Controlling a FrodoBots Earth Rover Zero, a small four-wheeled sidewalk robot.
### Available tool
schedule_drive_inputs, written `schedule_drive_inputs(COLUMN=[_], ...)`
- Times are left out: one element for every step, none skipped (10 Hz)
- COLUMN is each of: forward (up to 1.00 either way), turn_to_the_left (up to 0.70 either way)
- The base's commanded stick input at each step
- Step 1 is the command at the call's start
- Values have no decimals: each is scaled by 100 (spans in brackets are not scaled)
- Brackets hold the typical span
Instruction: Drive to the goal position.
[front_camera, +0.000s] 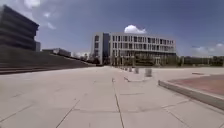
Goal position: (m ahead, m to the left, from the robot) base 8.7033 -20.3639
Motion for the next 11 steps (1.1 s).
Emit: schedule_drive_inputs(forward=[30,30,30,30,30,30,30,30,30,30,30], turn_to_the_left=[1,1,1,1,1,1,1,1,1,1,1])
